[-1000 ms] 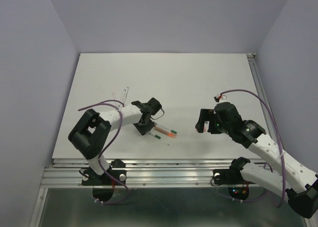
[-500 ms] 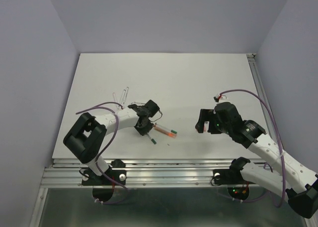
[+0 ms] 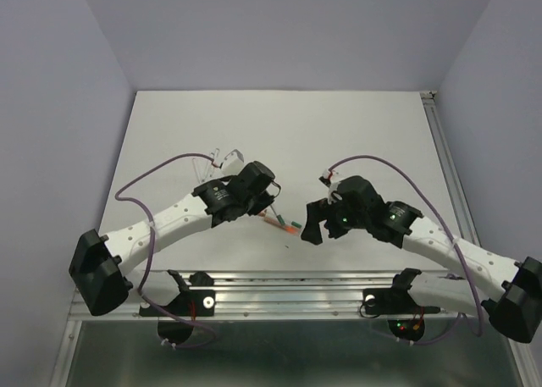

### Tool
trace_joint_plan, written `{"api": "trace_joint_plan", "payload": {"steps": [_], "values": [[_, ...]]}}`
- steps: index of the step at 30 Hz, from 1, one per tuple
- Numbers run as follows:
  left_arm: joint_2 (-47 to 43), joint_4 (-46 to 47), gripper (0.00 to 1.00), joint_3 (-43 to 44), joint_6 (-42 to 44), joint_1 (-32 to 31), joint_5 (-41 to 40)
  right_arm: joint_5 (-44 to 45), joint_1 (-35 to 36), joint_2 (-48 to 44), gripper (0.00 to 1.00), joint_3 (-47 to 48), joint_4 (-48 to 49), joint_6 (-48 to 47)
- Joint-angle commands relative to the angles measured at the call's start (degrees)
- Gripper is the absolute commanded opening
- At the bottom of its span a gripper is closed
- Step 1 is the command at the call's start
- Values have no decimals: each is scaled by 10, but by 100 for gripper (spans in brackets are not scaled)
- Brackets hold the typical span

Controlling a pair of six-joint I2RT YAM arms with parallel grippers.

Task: Open the pen caps

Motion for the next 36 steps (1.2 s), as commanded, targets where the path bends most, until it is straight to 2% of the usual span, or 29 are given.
{"api": "trace_joint_plan", "payload": {"steps": [1, 6, 9, 13, 18, 31, 36], "values": [[-9, 5, 0, 40, 21, -2, -50, -21, 41, 31, 100, 55, 110, -7], [17, -7, 0, 74, 21, -2, -48, 23, 65, 88, 100, 93, 159, 11], [25, -16, 0, 86, 20, -2, -49, 45, 72, 116, 96, 109, 171, 14], [28, -16, 0, 89, 15, -3, -47, 44, 73, 142, 74, 118, 194, 25], [23, -16, 0, 85, 10, -3, -44, 25, 73, 160, 58, 124, 217, 36], [-1, 5, 0, 64, -8, -3, -41, 29, 75, 184, 51, 134, 224, 49], [-12, 6, 0, 60, -11, -2, -47, 36, 75, 192, 40, 138, 214, 59]]}}
